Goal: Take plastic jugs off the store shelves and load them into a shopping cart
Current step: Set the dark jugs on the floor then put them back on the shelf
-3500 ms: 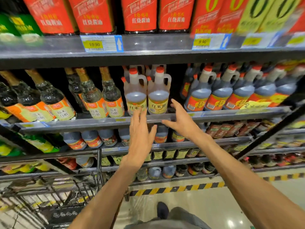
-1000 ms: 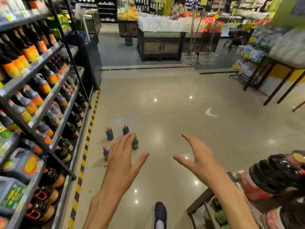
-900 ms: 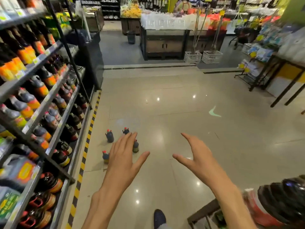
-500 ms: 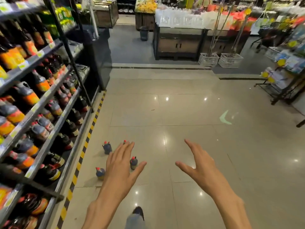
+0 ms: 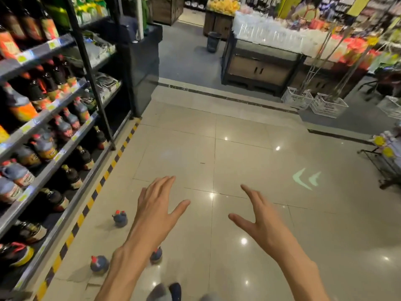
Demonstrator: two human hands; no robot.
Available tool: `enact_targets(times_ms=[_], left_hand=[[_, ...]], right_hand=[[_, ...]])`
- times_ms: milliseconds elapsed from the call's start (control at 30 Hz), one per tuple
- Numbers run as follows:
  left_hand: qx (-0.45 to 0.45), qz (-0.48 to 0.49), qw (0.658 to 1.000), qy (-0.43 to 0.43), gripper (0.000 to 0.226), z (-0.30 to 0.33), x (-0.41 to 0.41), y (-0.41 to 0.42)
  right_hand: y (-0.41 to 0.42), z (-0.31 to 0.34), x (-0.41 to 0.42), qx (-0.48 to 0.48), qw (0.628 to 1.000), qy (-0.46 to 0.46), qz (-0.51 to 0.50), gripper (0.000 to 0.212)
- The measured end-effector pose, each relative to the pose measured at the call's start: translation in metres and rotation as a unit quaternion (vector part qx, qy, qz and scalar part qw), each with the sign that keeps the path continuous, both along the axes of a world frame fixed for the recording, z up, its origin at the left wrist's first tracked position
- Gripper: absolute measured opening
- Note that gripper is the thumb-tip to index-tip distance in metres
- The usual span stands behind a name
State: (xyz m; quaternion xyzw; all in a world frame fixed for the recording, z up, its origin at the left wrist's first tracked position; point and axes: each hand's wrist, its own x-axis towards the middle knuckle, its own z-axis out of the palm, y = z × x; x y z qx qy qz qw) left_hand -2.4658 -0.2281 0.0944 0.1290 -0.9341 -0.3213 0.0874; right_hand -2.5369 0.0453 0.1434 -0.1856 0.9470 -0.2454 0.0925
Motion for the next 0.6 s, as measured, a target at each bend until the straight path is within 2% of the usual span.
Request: enact_targets(times_ms=[133, 267, 433, 600], left_hand=[[-0.005, 0.013, 1.0, -0.005, 0.076, 0.003, -0.073, -0.021], [-0.015, 0.076, 0.997, -0.02, 0.077, -0.012, -0.144, -0.051], [-0.023, 0.179, 0.983, -0.045, 0.082, -0.032, -0.238, -0.093], [-0.018, 0.286, 0.955, -0.081, 0.077, -0.034, -0.308, -0.128]], right_hand=[[-0.026, -0.008, -0.09, -0.016, 1.0, -0.009, 0.02, 0.08], [-0.07, -0.024, -0.191, -0.008, 0.997, -0.014, 0.076, 0.081], [-0.141, -0.038, -0.329, -0.001, 0.984, -0.004, 0.18, 0.082], [-0.226, -0.03, -0.459, 0.039, 0.952, -0.014, 0.305, 0.084]])
